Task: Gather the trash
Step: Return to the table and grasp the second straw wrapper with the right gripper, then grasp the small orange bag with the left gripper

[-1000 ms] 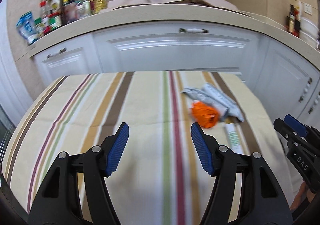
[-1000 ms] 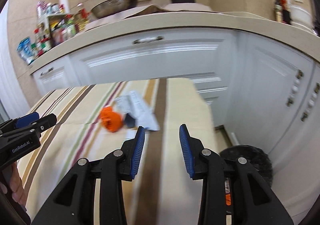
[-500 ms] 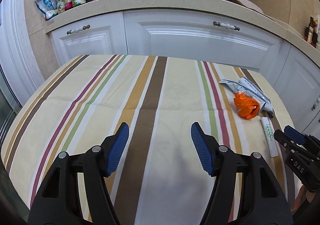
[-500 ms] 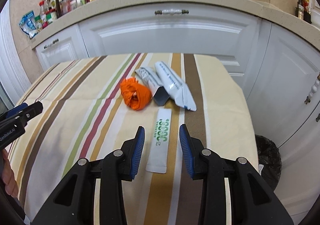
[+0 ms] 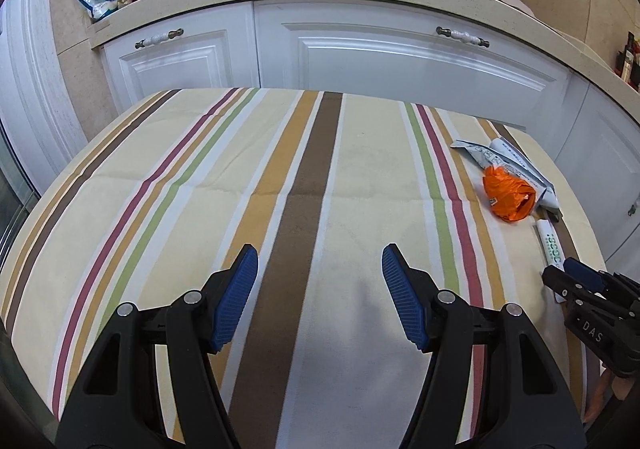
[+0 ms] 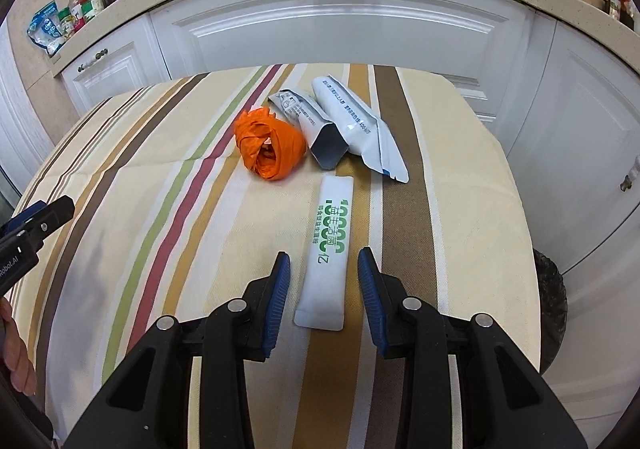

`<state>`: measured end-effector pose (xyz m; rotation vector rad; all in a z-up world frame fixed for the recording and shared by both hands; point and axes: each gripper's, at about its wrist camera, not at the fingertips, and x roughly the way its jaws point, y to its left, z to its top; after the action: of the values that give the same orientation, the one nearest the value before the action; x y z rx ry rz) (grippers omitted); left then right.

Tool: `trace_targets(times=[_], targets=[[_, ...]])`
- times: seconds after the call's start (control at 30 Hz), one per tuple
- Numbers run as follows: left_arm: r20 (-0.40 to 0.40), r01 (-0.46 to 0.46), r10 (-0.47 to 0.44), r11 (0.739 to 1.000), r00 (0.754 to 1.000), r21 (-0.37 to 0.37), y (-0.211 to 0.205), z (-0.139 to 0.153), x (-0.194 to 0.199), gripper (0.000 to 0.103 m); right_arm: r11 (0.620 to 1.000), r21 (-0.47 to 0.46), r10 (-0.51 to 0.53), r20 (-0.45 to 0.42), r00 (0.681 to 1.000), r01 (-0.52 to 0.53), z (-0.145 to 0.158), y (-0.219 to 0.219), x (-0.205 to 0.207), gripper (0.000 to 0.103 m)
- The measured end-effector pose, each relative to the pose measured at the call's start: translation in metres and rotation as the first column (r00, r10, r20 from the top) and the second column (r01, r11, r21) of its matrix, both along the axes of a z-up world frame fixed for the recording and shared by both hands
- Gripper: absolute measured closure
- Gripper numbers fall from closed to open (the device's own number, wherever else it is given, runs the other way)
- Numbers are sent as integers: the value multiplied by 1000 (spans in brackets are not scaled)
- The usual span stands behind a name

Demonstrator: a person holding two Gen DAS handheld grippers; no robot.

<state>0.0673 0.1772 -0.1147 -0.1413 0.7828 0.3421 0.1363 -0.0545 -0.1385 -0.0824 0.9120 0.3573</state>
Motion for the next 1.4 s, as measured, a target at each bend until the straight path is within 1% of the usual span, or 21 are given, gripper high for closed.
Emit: trace_targets(times=[0.07, 0.17, 0.23, 0.33, 0.47, 0.67, 0.8, 0.97, 1.4], targets=[[-1, 11, -11, 1000, 1000, -3, -5, 0, 2, 40, 1000, 5, 2, -1, 1000, -2, 0, -1, 0, 80], [-1, 28, -28, 1000, 1000, -7, -13, 0, 5, 40, 1000, 21, 4, -2, 1000, -4, 0, -4, -1, 81], [0, 43, -43, 999, 999, -7, -20, 0, 7, 40, 999, 34, 3, 14, 1000, -4, 3, -7, -3, 81], [3, 65, -65, 998, 998, -8, -32, 1, 11, 39, 999, 32, -2, 69, 998, 0, 12, -11, -11, 81], [5, 97, -97, 995, 995, -14, -47, 2, 19, 39, 999, 52, -20, 136, 991, 13, 27, -23, -19, 82], [24, 144, -143, 990, 989, -15, -73, 6, 34, 39, 995, 80, -75, 217, 973, 58, 43, -48, -11, 82], [27, 161, -161, 987, 987, -5, -88, 6, 45, 39, 991, 98, -107, 232, 967, 86, 43, -61, 1, 82], [20, 163, -163, 987, 986, -6, -100, 4, 61, 39, 989, 106, -124, 211, 970, 104, 38, -73, 18, 82], [2, 196, -196, 981, 981, 0, -126, -3, 102, 38, 985, 107, -151, 188, 971, 132, 28, -91, 38, 82]])
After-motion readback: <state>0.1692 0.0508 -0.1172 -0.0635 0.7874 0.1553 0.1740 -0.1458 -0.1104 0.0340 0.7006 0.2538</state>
